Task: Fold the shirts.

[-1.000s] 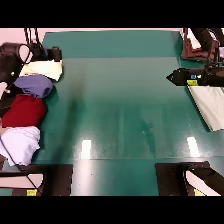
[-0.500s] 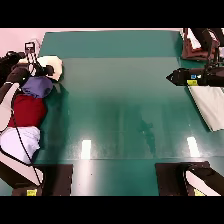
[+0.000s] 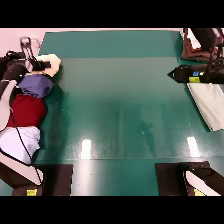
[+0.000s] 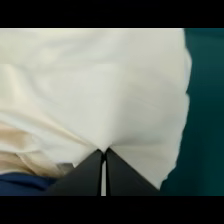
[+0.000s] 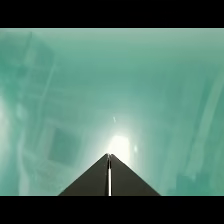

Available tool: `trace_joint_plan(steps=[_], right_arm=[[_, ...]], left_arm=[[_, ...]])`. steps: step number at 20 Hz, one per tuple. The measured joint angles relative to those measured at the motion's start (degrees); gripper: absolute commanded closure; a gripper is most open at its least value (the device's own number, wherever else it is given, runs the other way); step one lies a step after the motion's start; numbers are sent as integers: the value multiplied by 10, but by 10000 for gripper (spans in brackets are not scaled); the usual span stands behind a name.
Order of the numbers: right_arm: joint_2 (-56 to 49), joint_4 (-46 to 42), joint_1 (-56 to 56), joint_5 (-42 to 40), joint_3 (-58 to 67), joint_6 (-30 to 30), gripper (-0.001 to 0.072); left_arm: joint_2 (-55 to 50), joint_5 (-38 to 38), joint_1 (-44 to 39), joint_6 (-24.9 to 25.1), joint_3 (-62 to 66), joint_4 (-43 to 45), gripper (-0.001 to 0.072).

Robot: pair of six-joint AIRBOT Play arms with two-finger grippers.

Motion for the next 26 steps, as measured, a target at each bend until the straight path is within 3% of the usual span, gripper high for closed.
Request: trace_joint_plan(steps=[6,11,17,19,23,26], right_arm=[[0,-1,0,-5,145,0,688],[0,-2,-1,-10,240,0,688],[0,-5,-1,9,301,0,687],[0,-5,-1,23,315,-1,688],[0,-6,-1,59,340,-1,688],[0,-6,-1,81,353,-1,688]], left_arm=[[228,-7,-39,34,49,-2,686],[403,-68,-174,74,58,-3,686],[401,-223,-398,62,53,-47,677],[362,-242,-469,68,50,-93,93],[295,-263,-524,89,46,-148,90],[280,-313,-453,76,44,-156,90]])
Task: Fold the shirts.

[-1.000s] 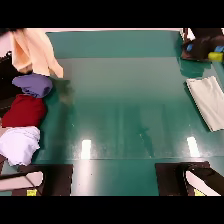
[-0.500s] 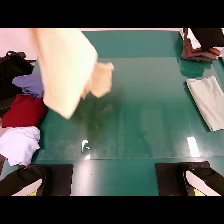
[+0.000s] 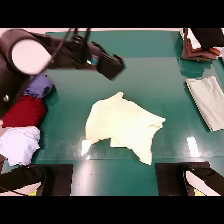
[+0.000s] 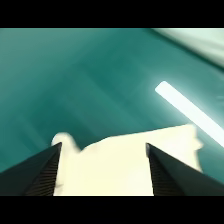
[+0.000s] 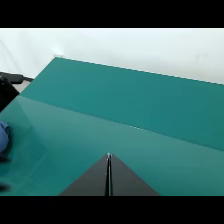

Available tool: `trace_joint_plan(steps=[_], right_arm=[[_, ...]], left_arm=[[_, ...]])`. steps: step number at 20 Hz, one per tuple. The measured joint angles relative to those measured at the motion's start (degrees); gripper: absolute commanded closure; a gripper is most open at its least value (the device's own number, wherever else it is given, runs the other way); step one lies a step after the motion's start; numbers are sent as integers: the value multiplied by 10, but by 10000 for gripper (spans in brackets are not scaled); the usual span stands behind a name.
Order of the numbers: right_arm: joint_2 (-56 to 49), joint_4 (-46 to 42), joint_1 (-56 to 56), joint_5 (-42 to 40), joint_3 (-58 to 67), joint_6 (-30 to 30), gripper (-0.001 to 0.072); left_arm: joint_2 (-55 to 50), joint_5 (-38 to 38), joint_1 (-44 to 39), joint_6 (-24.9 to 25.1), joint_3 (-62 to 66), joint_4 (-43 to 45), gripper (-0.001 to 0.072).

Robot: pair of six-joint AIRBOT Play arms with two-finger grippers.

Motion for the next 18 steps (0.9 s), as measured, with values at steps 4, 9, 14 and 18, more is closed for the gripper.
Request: trace_joint_plan(steps=[4,9,14,18], right_arm=[[2,0,0,12,6,0,688],[3,0,0,16,7,0,688],[3,0,0,17,7,0,688],[3,0,0,17,7,0,688]], left_arm=[[-7,-66,155,-12,-66,-28,90],[-24,-47,275,55,-271,-196,89],[-85,12,276,176,-384,-352,88],[-126,46,238,236,-406,-423,88]])
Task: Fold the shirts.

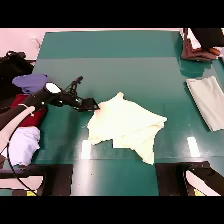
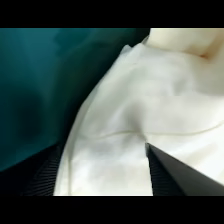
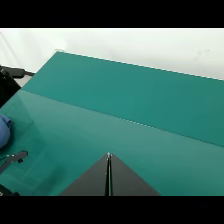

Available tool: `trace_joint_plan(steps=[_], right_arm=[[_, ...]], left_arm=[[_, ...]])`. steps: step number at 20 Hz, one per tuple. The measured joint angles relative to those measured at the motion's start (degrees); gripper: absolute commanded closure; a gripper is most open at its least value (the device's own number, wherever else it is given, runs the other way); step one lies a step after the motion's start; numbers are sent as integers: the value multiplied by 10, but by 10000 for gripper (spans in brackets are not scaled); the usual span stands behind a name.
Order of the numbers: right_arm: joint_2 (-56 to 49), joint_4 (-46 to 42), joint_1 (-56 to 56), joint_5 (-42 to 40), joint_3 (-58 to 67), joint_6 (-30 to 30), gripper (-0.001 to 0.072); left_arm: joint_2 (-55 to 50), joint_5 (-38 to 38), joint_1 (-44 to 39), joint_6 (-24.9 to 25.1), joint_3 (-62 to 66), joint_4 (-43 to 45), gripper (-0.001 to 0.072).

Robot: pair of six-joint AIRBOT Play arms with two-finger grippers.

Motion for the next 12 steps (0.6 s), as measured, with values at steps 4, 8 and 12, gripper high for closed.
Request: trace_joint_plan(steps=[4,8,12], right_arm=[[0,-2,0,6,0,0,688],[0,-31,-8,56,-4,0,688],[20,-60,-69,146,-111,0,660]], left_arm=[[-13,25,-20,20,-1,-33,688],[-8,-13,-1,26,45,-42,684],[31,-39,37,14,113,-15,684]])
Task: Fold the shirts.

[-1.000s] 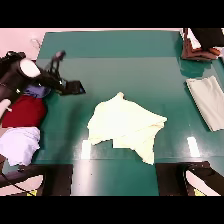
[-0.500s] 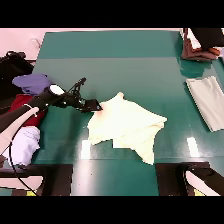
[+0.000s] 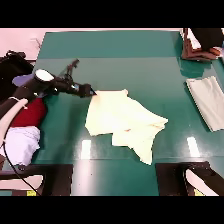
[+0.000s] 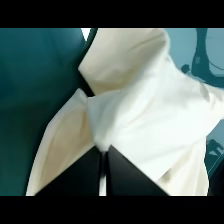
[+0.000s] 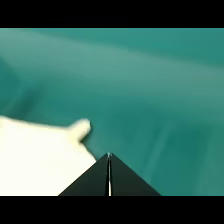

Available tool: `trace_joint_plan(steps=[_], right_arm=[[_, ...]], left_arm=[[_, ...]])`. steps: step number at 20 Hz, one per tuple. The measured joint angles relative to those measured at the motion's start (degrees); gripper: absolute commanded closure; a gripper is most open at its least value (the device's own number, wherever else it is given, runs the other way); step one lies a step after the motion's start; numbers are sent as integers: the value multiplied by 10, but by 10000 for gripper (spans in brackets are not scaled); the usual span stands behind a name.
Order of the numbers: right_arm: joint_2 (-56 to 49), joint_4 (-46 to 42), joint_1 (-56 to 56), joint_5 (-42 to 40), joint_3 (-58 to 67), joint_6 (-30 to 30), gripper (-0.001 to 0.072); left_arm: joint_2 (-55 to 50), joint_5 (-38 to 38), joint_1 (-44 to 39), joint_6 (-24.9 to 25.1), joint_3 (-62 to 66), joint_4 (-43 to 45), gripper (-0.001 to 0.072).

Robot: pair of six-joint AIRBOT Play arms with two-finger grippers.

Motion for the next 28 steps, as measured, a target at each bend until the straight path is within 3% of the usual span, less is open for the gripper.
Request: trace_joint_plan(steps=[2,7,11,16,17,19,20,23,28], right_arm=[[21,-7,-50,28,-120,0,207],[68,29,-92,13,-482,1,192],[79,97,-27,-66,-695,2,213],[31,161,95,-138,-769,28,285],[12,166,120,-152,-765,29,385],[-28,167,171,-185,-742,30,660],[-50,163,194,-200,-726,31,689],[-96,129,238,-211,-663,47,689],[-35,-74,209,-119,-488,105,689]], left_arm=[[20,-9,10,-7,24,29,684],[39,-25,19,-19,45,69,684],[42,-31,21,-28,49,84,684],[43,-37,21,-31,49,89,684],[43,-38,21,-31,49,90,684],[43,-41,21,-32,49,90,684],[43,-42,21,-32,49,90,684],[48,-48,24,-39,57,92,684],[109,-63,70,-49,149,93,684]])
